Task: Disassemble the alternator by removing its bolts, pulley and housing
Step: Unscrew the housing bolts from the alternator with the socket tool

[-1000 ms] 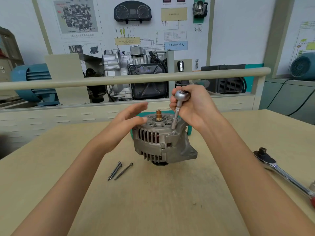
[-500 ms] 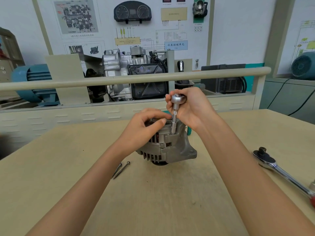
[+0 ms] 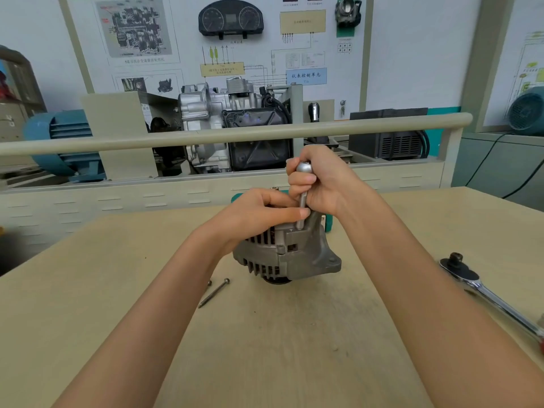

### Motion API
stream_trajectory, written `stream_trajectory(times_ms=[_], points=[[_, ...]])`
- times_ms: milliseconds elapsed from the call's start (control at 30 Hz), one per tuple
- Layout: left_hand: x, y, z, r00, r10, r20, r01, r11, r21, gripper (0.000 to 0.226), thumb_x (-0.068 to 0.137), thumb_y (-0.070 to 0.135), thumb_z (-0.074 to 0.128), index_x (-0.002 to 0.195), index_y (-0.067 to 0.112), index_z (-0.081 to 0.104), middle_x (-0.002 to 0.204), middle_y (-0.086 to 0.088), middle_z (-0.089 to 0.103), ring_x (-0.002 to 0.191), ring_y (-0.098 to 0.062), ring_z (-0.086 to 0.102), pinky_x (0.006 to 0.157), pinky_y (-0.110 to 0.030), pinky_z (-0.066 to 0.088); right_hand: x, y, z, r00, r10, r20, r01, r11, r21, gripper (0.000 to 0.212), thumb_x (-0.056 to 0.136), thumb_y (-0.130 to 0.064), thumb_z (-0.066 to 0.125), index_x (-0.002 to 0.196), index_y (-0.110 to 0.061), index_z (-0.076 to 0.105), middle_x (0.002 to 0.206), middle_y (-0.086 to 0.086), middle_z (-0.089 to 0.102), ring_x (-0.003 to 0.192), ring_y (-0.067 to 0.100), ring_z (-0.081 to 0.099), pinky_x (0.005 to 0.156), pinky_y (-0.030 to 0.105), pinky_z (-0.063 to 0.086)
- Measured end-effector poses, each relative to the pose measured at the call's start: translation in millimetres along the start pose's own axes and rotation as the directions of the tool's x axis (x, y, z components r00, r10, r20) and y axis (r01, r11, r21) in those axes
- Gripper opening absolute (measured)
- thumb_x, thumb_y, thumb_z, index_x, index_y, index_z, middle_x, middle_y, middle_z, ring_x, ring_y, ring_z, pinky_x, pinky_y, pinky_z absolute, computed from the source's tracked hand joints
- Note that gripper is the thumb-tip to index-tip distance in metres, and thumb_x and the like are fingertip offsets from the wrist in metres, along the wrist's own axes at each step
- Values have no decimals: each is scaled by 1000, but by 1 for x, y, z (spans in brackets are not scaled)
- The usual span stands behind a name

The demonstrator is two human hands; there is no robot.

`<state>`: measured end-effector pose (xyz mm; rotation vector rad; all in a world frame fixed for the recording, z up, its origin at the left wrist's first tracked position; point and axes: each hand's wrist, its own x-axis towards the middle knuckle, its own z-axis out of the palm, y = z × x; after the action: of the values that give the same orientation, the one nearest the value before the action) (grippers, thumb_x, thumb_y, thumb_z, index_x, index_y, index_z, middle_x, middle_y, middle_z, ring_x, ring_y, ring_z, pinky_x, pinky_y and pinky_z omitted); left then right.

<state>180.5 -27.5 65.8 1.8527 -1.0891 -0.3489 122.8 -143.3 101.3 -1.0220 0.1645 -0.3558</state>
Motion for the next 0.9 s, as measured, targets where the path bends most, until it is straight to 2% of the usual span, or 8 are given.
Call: stream_trajectory(times_ms=[100,167,267,367,500,667,767,900], points=[[3,5,-1,998,-51,-27,51,999,9,9,78,32,76,70,34,76,75,12,74,69,6,66,68,-16,44,2,-2,2,999,42,4,-42,997,-58,22,87,-1,27,73,-13,37,45,-4,44,24,4,22,30,12,18],[4,5,-1,997,-60,-38,60,998,3,14,77,30,77,64,35,76,71,14,73,65,7,64,64,-13,42,4,-3,2,998,64,13,-63,996,-67,23,87,-1,27,71,-13,38,44,-4,44,24,4,21,31,12,17],[5,1,1,995,-61,-73,59,998,-29,6,76,29,78,71,31,76,72,11,73,64,7,64,55,-5,43,6,-3,3,995,94,21,-92,994,-67,25,88,-2,28,68,-13,38,43,-4,44,24,3,19,31,11,15],[5,1,5,991,-72,-117,69,997,-27,6,76,30,77,81,25,77,78,4,74,62,5,64,54,-5,46,8,-4,2,993,112,30,-110,992,-60,26,88,-3,29,65,-13,38,42,-4,44,23,3,19,30,12,15],[4,1,8,990,-71,-126,66,997,-43,7,77,30,77,72,29,73,64,11,70,58,5,62,59,-15,43,9,-5,0,992,121,42,-120,992,-34,27,88,-4,30,65,-14,38,42,-5,44,24,3,18,29,13,14],[5,0,12,986,-49,-161,41,998,-54,14,76,29,78,64,30,71,62,13,68,58,3,62,62,-19,44,9,-8,-6,977,164,133,-167,986,14,26,90,-6,32,65,-14,37,39,-7,42,23,3,18,27,13,14],[5,-2,12,986,-28,-166,20,999,-48,13,76,28,78,65,30,71,62,14,69,59,3,62,63,-19,45,10,-7,-10,966,179,189,-192,980,53,30,90,-8,33,61,-15,36,38,-8,41,22,3,19,27,13,13],[5,-2,9,990,-30,-137,25,999,-39,7,77,29,77,73,28,72,66,11,71,62,1,65,56,-12,48,12,-7,-9,956,200,213,-216,975,54,27,89,-7,34,63,-15,35,38,-8,41,22,3,19,28,13,14]])
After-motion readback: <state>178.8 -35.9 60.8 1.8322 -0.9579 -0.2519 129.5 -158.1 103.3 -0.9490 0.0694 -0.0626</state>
